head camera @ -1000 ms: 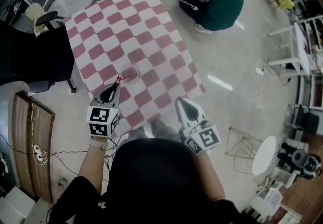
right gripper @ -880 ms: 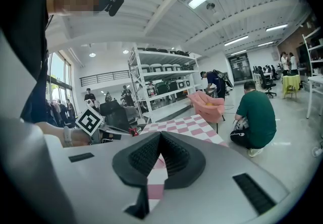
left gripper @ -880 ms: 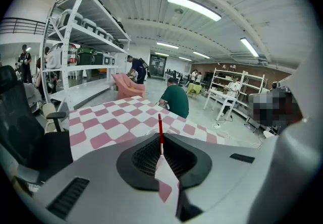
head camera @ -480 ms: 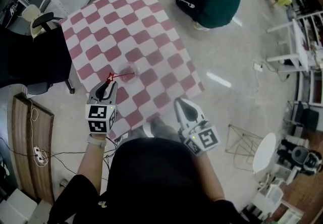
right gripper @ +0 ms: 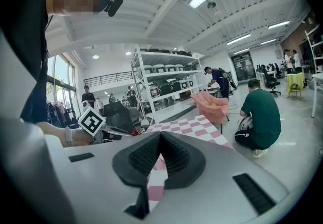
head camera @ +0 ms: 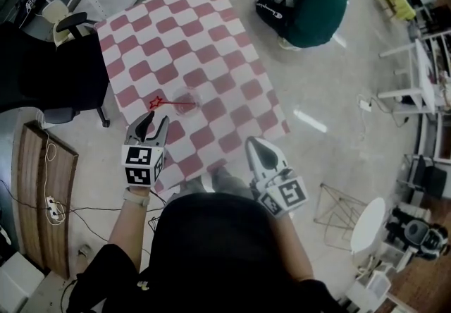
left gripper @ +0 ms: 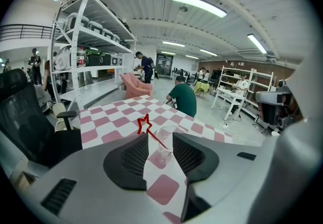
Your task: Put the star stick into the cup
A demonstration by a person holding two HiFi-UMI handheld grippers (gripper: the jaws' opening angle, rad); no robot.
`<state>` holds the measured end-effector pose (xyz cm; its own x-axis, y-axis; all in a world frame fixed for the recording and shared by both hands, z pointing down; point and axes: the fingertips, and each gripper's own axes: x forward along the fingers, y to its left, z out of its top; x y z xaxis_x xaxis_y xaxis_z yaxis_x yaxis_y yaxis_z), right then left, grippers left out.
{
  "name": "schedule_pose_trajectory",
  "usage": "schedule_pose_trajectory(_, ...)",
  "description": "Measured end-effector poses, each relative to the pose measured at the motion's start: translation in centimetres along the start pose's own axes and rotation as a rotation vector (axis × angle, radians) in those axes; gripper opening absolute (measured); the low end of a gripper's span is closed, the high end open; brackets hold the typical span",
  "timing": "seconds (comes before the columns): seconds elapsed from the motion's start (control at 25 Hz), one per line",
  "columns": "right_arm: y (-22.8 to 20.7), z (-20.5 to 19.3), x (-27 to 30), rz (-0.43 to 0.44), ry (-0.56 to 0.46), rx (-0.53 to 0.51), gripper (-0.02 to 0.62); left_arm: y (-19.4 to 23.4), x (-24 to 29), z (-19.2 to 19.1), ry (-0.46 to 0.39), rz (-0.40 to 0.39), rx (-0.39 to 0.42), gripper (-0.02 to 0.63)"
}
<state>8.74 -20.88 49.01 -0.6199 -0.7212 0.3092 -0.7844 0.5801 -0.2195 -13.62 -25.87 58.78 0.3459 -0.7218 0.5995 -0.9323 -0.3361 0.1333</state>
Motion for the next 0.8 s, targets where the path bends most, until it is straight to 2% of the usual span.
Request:
schedule_pose_trajectory(0.16,0.9,0.8,0.5,0.049,-0.015,-0.016,0.015,-0.4,-2.9,1.9,-0.079,0.017,-0.018,0.170)
schedule_pose_trajectory(0.4,3.8,2.7,2.6,0.191,-0.050,-0.051,0.015,-0.3,-8.6,4.4,-0.213,0.097,-0.054,0.082)
schedule_pose_trajectory(0.6,7.4,4.3,3.4,0.326,-0.072,-0.084,0.015,-1.7,-13.0,4.8,-0.317,0.076,-0.106,0.049)
schedule_pose_trajectory(0.8,11.1,5.1,4.1,0.458,-0.072,-0.137,0.015,-2.6,-16.9,3.7,-0.360,0.131,-0.133,0.043)
